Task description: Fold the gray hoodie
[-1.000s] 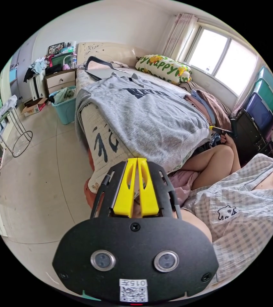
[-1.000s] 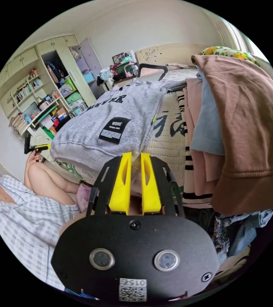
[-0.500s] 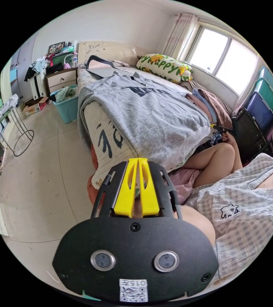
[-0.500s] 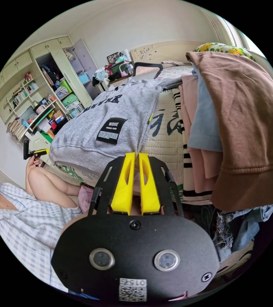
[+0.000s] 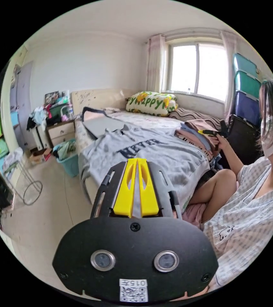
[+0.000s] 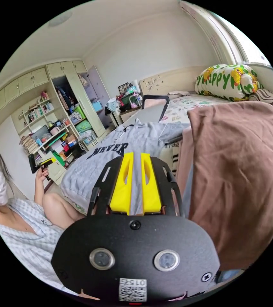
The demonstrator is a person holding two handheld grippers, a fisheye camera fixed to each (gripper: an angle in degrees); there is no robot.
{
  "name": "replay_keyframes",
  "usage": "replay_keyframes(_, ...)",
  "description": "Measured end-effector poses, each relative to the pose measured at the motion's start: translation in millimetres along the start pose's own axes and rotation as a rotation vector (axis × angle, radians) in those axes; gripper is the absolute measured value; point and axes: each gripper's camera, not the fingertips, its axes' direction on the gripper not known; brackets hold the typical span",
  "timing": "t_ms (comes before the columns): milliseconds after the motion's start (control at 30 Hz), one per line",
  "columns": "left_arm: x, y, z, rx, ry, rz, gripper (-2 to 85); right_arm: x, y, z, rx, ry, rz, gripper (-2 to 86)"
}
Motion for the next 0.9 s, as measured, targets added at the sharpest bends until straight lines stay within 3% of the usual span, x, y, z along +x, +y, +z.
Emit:
replay_keyframes(367,143,-191,321,-0.175,0.239,0.359,2.9,-1,-172,94,-0.118,0.463,-0.152,6.2)
replay_keyframes(467,188,-227,417,-0.228,0.304,0.367,4.6,7,-217,146,-0.303,0.582,-0.208,7.4)
replay_keyframes(633,249,-273,550,-0.297,0.266,0.338,8.0,65,-270,246,-0.570,1.111,-0.246,8.0)
replay_keyframes(700,265,-277,577,-0.312,0.237,0.379,8.1,88,-283,267,-0.642,1.082,-0.199,8.1)
replay_keyframes(800,277,-271,615,-0.406,0.144,0.434,7.2,123,-300,299,-0.740,0.850,-0.064,10.4)
replay_keyframes(900,277,-270,624,-0.431,0.168,0.461,5.7,166,-283,357,-1.056,0.672,0.031,10.7)
